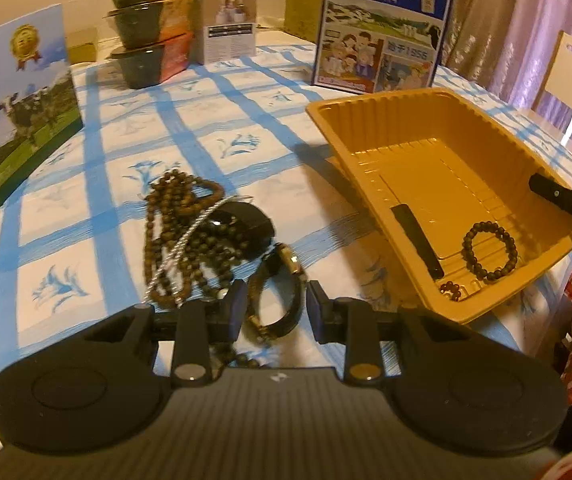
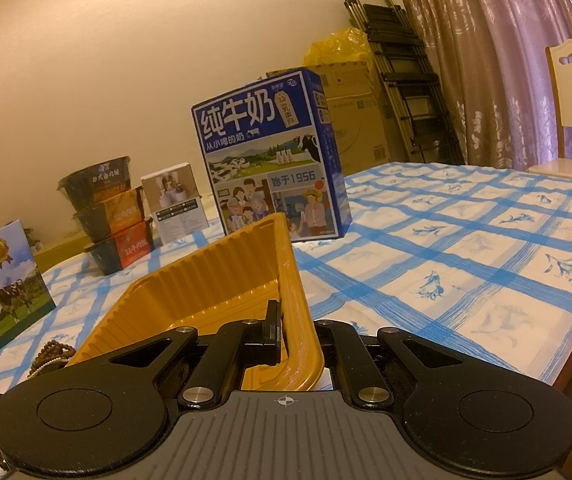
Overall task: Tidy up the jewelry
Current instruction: 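Lower the left tool to the pile and close it on the gold-faced watch, then lift the watch with the left tool and carry it over the tray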
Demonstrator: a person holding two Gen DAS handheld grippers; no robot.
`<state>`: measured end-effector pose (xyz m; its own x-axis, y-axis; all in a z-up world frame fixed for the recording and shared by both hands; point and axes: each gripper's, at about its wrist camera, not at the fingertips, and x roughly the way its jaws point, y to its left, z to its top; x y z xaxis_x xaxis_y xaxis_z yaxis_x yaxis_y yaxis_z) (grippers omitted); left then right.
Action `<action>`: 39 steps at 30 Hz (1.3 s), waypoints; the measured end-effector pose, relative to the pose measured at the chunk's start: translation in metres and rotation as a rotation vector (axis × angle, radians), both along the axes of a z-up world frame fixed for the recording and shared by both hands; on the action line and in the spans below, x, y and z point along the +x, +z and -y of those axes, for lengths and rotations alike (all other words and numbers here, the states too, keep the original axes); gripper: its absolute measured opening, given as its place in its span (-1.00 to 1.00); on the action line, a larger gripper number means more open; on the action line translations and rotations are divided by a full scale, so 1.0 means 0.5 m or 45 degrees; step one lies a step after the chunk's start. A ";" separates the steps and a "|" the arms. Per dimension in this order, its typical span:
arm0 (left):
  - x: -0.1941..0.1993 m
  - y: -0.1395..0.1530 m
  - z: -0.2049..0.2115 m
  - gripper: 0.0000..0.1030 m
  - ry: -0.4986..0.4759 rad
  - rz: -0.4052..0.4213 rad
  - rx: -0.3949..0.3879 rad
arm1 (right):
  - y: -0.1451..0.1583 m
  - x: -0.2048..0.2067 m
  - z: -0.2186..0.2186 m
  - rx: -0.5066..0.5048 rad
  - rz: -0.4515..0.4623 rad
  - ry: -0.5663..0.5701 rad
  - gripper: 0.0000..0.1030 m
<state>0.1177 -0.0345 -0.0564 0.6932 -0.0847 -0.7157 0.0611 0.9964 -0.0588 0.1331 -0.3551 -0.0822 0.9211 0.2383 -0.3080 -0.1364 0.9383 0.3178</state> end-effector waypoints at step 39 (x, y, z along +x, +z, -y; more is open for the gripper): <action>0.043 0.006 0.013 -0.85 0.015 0.020 -0.027 | 0.000 0.001 0.001 0.002 -0.001 -0.001 -0.89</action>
